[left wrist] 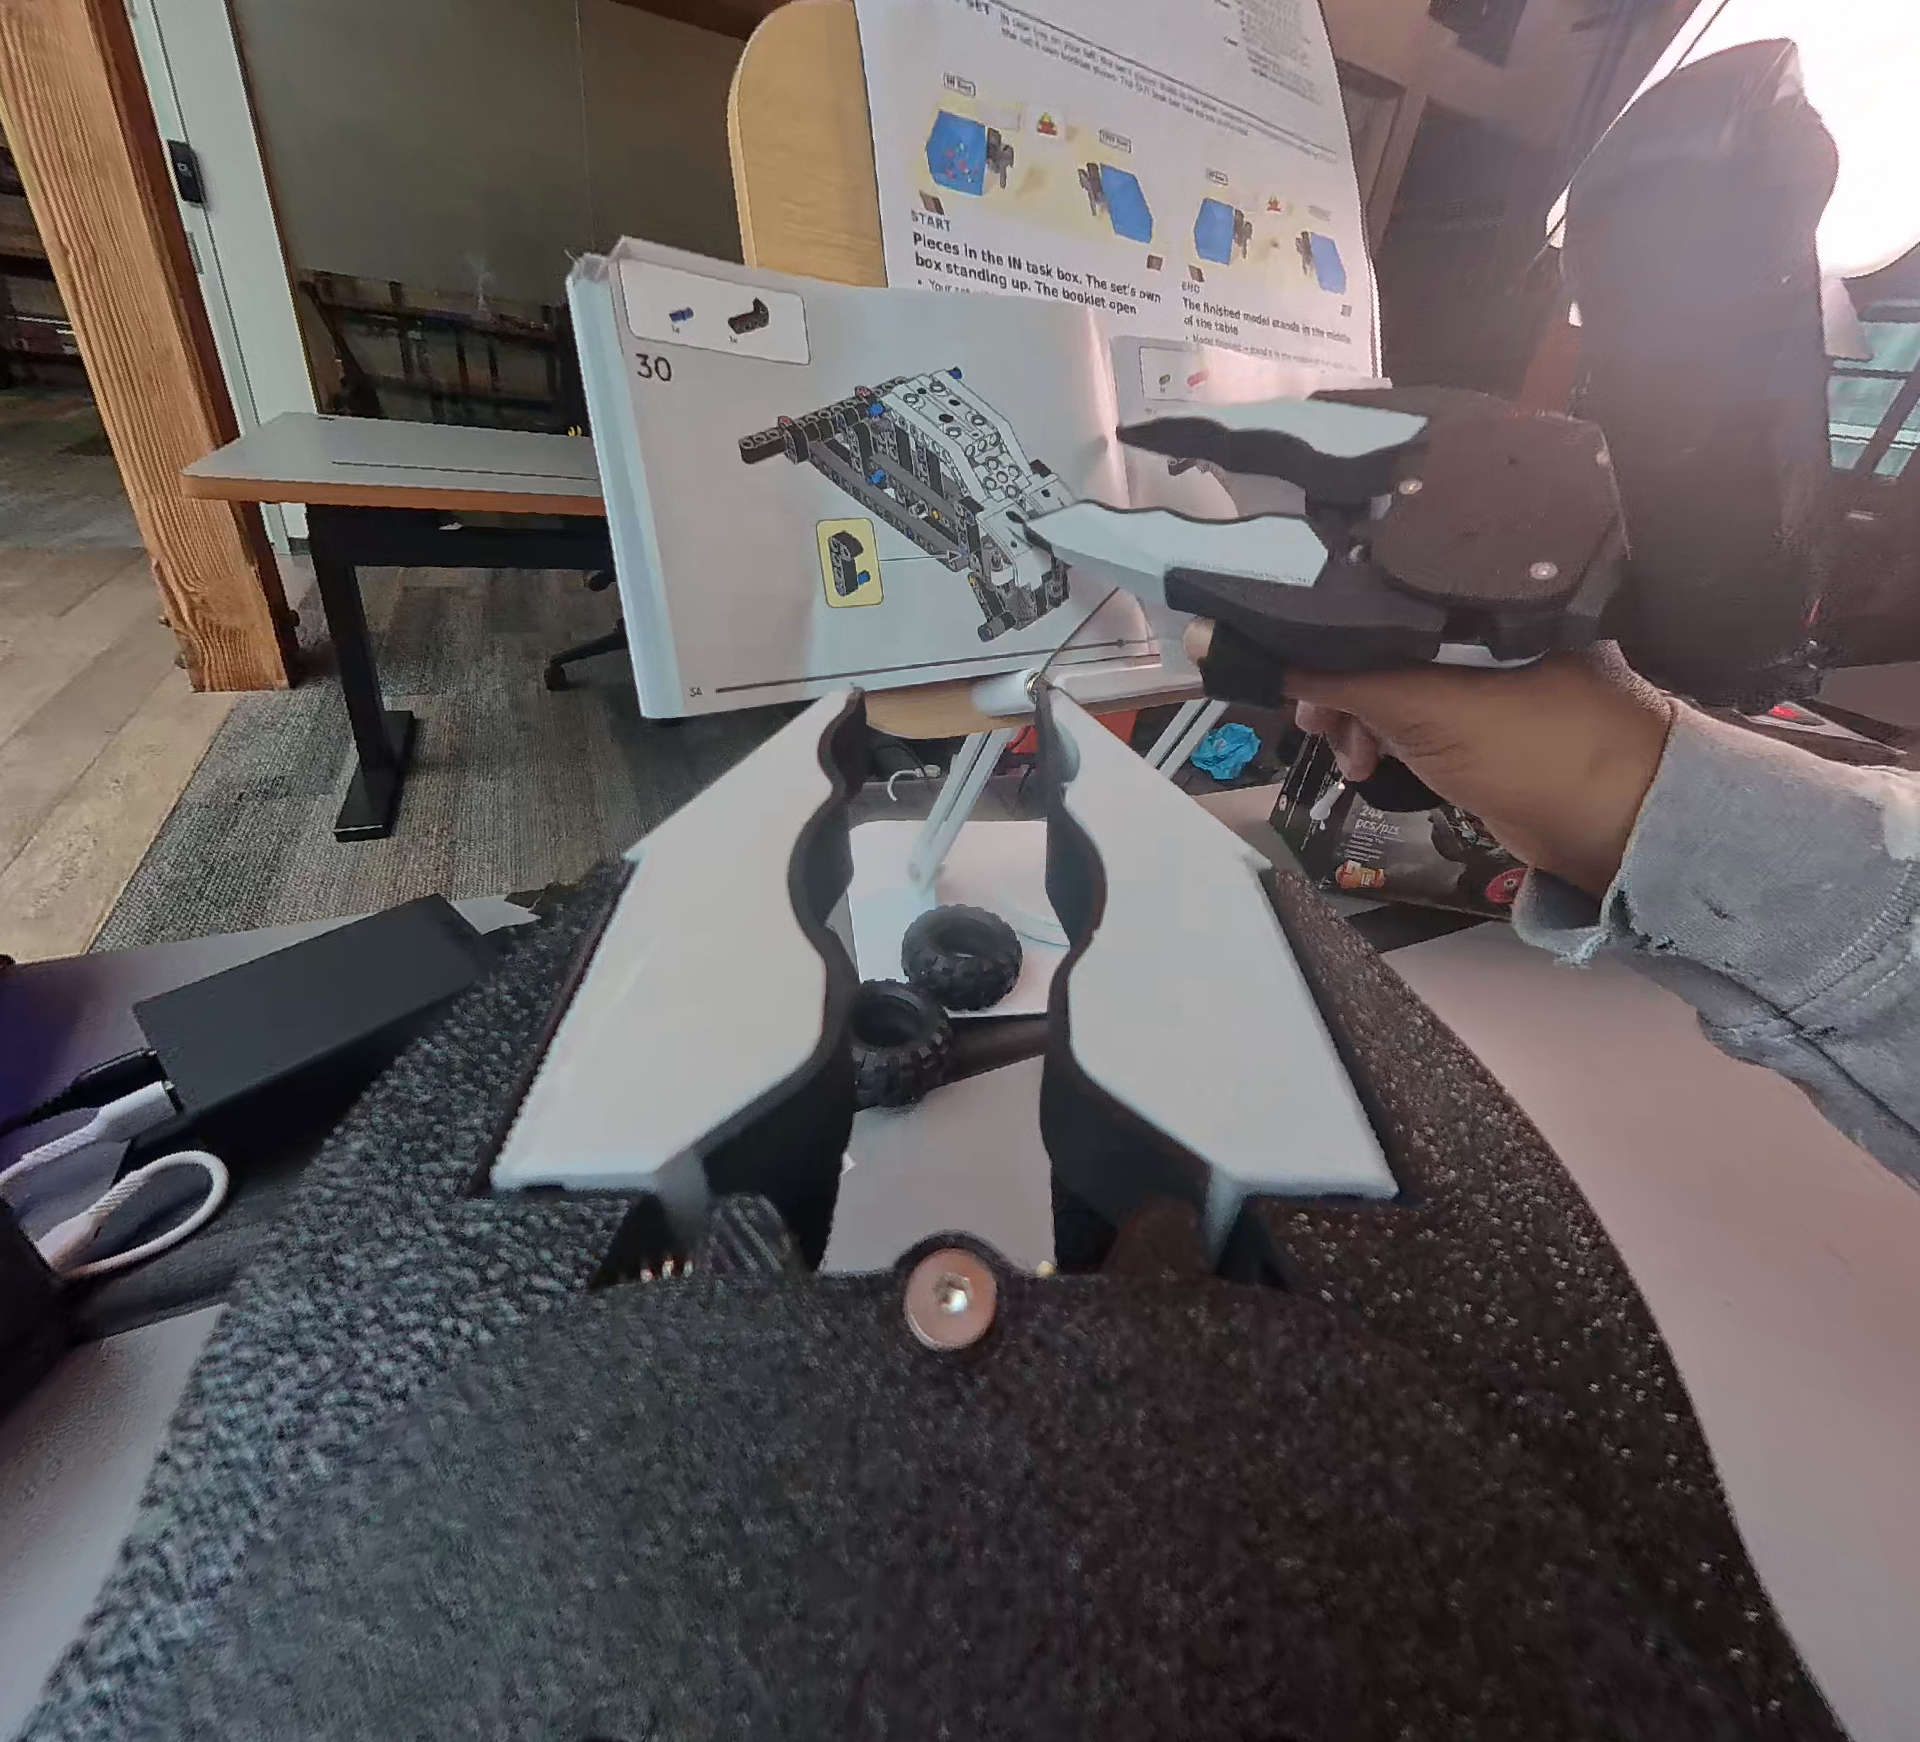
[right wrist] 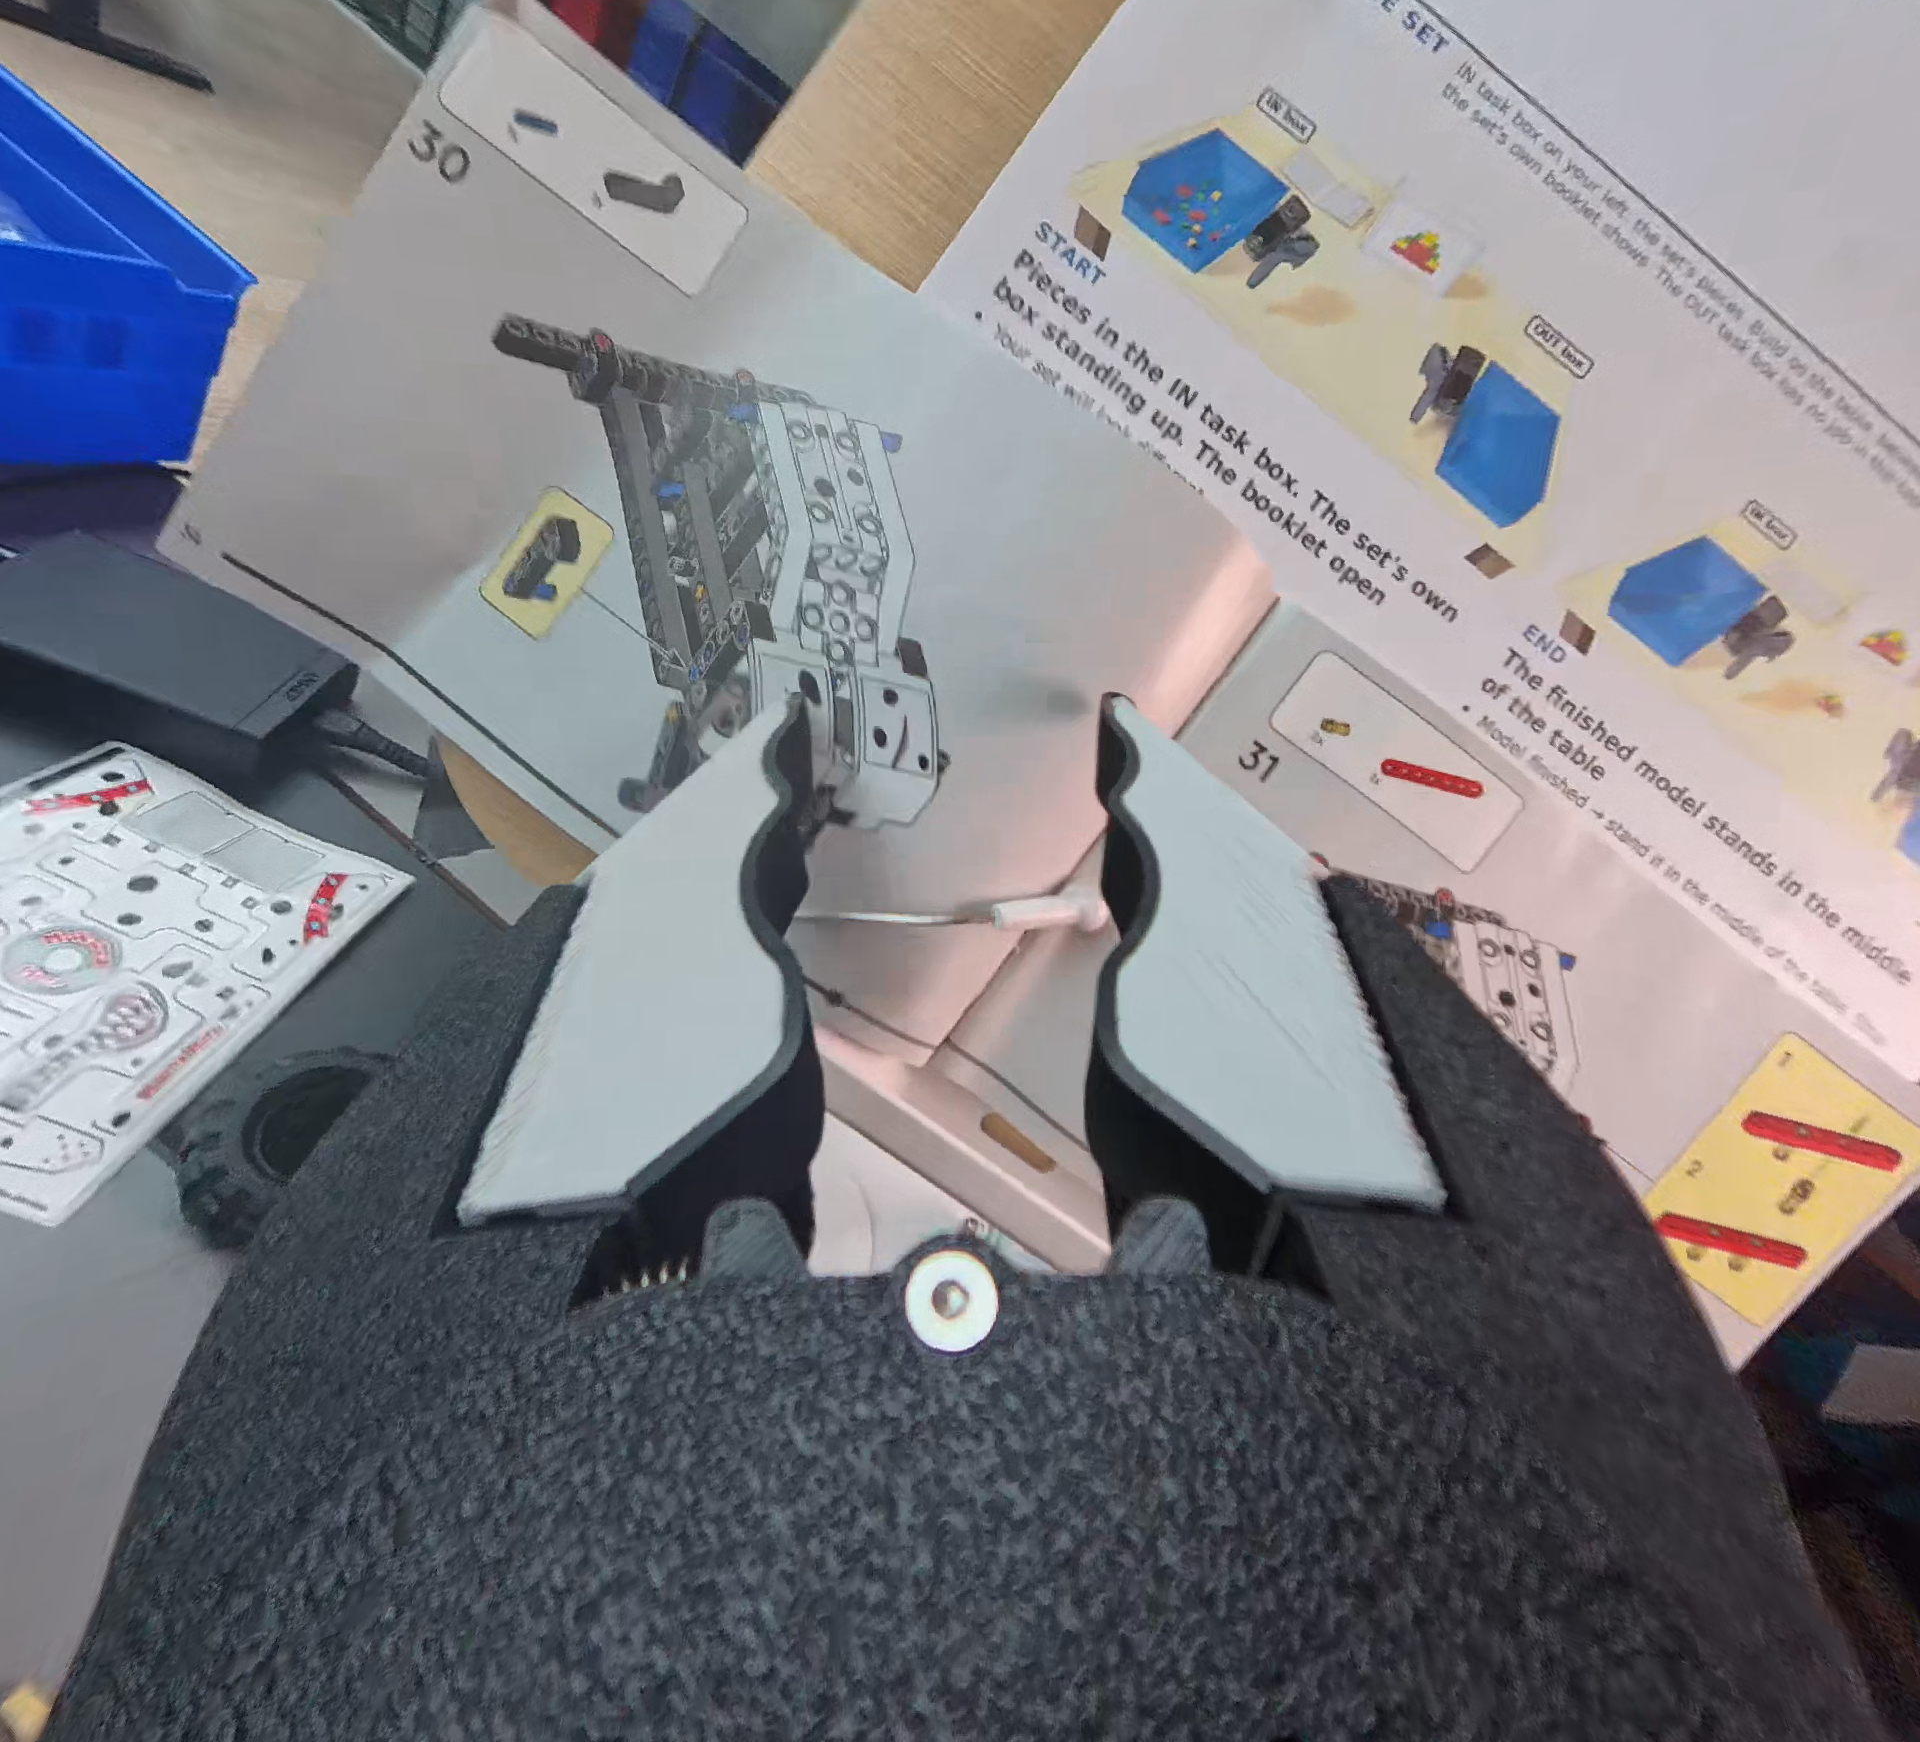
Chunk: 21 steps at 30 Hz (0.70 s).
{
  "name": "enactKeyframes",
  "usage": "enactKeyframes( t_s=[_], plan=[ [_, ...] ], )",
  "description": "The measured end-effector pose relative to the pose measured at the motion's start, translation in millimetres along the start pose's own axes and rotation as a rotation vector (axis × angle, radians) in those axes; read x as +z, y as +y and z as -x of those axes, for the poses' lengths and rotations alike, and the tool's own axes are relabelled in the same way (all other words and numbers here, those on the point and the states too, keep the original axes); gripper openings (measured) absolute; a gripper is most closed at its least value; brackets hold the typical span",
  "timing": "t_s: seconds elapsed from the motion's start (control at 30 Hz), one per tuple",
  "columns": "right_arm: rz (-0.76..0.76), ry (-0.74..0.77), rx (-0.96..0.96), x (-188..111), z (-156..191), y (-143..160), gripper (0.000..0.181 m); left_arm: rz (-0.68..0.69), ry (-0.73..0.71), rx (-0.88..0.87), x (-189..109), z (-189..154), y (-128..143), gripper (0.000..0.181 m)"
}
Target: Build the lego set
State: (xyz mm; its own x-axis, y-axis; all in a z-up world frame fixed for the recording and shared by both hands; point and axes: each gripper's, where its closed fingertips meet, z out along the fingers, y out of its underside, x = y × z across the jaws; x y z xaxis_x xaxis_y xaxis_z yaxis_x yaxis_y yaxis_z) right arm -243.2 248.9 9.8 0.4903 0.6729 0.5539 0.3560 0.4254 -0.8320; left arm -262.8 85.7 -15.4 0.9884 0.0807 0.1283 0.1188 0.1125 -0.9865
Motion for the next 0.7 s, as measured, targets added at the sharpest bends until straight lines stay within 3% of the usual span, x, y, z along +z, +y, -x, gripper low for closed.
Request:
enactKeyframes(
  t_s=[0.07, 0.13, 0.17, 0.37, 0.4, 0.47, 0.6, 0.7],
  plan=[
    [0.05, 0.009, -0.022, -4.5, -7.7, 19.2, 0.046, -0.017, 0.005, -0.003, -2.2, 0.4, -7.5, 0.032],
    [0.077, -0.073, -0.03, -13.2, -1.1, 36.2, 0.012, -0.029, 0.022, -0.03, -3.1, -0.6, -11.1, 0.032],
    [0.099, -0.11, -0.038, -17.7, 2.4, 45.0, 0.005, -0.03, 0.028, -0.04, -2.8, -1.1, -10.9, 0.032],
    [0.185, -0.193, 0.164, -31.7, 5.1, 68.5, 0.005, -0.016, 0.053, -0.036, -0.5, -11.0, -7.9, 0.032],
    [0.205, -0.194, 0.202, -32.3, 2.9, 67.8, 0.01, -0.016, 0.055, -0.028, -0.8, -12.3, -8.9, 0.032],
    [0.178, -0.191, 0.208, -33.0, -0.5, 54.8, 0.042, -0.018, 0.056, -0.027, -1.2, -12.6, -10.5, 0.032],
    [0.078, -0.092, 0.067, -27.4, -4.9, 14.6, 0.065, -0.01, 0.046, -0.034, 0.9, -11.8, -5.1, 0.033],
    [0.114, -0.053, 0.051, -7.9, 7.5, 6.0, 0.092, 0.009, 0.049, -0.025, 3.3, -15.0, 1.2, 0.034]
  ],
)
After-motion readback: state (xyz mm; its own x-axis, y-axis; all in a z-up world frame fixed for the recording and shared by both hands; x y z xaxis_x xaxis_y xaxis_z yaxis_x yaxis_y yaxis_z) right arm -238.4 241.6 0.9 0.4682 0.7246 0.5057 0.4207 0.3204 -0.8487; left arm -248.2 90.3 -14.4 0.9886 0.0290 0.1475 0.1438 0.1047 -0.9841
